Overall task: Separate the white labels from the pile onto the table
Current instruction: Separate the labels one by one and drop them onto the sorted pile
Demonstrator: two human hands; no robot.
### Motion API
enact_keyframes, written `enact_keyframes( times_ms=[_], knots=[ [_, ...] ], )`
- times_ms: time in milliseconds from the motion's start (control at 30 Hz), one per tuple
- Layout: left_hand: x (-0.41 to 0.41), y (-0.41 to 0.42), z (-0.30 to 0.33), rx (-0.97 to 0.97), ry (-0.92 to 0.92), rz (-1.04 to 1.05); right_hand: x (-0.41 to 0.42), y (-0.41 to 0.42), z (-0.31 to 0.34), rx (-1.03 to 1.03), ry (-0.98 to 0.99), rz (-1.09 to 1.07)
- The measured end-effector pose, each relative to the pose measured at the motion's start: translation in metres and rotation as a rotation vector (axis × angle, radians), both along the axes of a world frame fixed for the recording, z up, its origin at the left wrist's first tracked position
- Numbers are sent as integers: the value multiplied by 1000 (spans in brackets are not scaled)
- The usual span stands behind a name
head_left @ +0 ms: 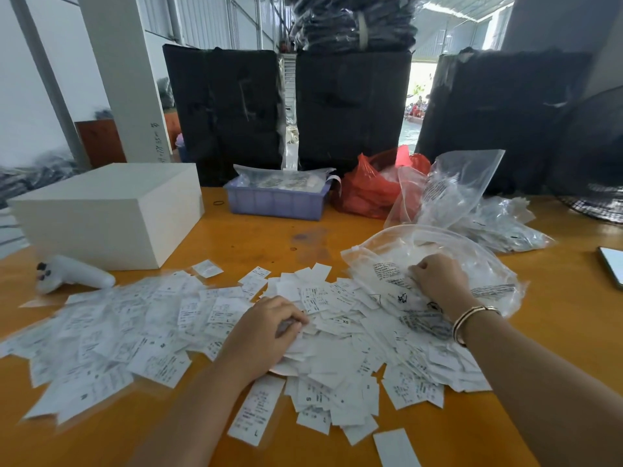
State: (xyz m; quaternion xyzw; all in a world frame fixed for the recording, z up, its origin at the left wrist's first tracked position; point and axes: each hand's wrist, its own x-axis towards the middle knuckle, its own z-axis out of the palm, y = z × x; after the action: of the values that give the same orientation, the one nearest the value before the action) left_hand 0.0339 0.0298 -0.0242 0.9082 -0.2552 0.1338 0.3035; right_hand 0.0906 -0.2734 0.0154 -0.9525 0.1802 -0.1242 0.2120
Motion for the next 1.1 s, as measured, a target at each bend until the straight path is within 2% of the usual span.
enact_keyframes(
  times_ms=[100,200,267,333,433,533,667,833,900,967,1033,1100],
  knots=[
    [0,0,0,-21,15,0,-2,-2,4,-99,-26,-20],
    [0,0,1,-69,-7,20,-10,0,13,-189,-270,-8],
    [0,0,3,-119,-38,65,-15,11,21,-109,-479,110],
    [-1,0,4,-194,-56,112,-21,33,29,98,-564,300],
    [-3,-1,7,-313,-48,130,-37,74,30,349,-448,607],
    [-7,-1,11,-424,54,88,-47,110,20,373,-300,791],
    [-7,-1,13,-432,113,54,-47,132,6,374,-242,838],
    [-1,-2,8,-428,95,96,-45,134,-6,480,-252,734],
    [1,-1,8,-521,127,125,-44,129,-13,357,-294,657],
    [2,1,7,-601,153,149,-45,122,-23,65,-267,637],
    [2,0,6,-616,160,155,-46,120,-30,-179,-225,676],
    [1,-1,7,-612,156,149,-45,122,-33,-299,-231,697]
  ],
)
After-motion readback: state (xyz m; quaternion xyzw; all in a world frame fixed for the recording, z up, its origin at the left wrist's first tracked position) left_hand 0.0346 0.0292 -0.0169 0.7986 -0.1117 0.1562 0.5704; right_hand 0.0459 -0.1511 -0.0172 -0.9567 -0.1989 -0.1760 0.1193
